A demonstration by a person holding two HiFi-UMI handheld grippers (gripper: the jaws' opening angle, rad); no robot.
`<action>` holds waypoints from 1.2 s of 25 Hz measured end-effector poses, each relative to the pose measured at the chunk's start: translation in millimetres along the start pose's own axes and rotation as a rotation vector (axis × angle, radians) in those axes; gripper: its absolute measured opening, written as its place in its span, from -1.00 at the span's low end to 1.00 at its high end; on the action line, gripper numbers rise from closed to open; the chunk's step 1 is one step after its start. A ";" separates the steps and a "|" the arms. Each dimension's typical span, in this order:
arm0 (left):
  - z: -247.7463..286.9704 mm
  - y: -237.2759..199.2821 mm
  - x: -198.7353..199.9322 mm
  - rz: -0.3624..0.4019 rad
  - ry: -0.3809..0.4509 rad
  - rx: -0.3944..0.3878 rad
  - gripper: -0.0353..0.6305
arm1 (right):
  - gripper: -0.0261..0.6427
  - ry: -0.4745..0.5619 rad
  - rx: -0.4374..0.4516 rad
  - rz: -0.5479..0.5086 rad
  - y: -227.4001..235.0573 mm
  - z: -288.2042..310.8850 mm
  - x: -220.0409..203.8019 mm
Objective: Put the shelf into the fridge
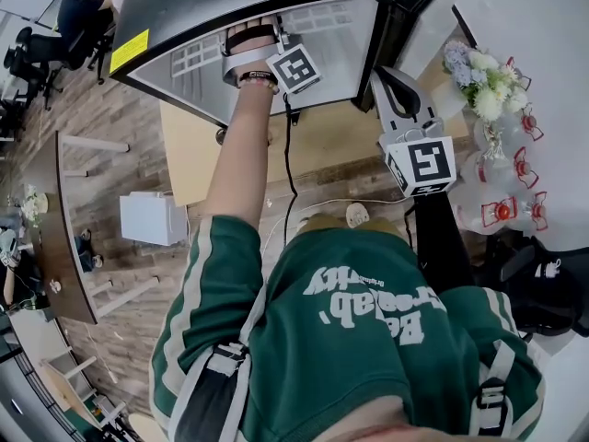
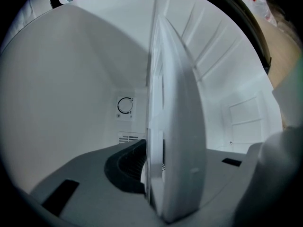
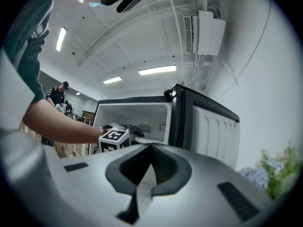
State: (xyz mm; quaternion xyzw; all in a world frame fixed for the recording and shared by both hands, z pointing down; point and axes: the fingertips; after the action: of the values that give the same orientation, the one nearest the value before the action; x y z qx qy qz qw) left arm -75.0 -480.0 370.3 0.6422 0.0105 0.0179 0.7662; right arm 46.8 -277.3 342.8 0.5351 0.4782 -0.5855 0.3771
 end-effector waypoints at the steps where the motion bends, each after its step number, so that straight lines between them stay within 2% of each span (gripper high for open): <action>1: 0.6 2.1 -0.1 -0.003 -0.001 -0.011 -0.58 | -0.91 0.002 -0.001 0.000 0.9 -3.1 1.0; 5: 4.6 23.3 3.6 -0.044 0.018 -0.117 -0.57 | -0.91 0.006 0.005 -0.004 1.1 -14.4 4.3; 8: 6.5 22.4 1.5 -0.038 0.012 -0.113 -0.53 | -0.91 0.011 0.012 -0.007 0.4 -20.8 7.4; 11: 5.5 25.7 2.0 -0.042 0.015 -0.130 -0.27 | -0.91 0.016 0.019 -0.005 1.6 -27.5 9.5; 13: 1.6 24.5 2.7 -0.018 0.012 -0.105 -0.22 | -0.91 0.019 0.024 0.000 1.8 -31.1 10.2; 15: -4.5 24.0 2.9 -0.001 0.013 -0.083 -0.21 | -0.91 0.018 0.037 0.005 -0.6 -34.0 9.1; 21: -22.7 19.9 6.5 -0.049 0.027 -0.074 -0.20 | -0.91 0.015 0.093 0.007 -10.2 -39.2 3.4; 30: -61.2 25.4 12.8 -0.135 -0.003 -0.119 -0.20 | -0.91 0.024 0.144 0.001 -5.0 -41.3 4.2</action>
State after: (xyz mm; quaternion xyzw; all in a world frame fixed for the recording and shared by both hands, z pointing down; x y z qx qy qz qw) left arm -65.0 -414.8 384.7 0.5936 0.0517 -0.0343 0.8024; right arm 52.4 -235.9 340.7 0.5680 0.4391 -0.6117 0.3322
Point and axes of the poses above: the fingertips, and each gripper's own axes: z forward along the fingers, y to its right, x out of its top, and after that the axes turned 8 degrees about -x, right-handed
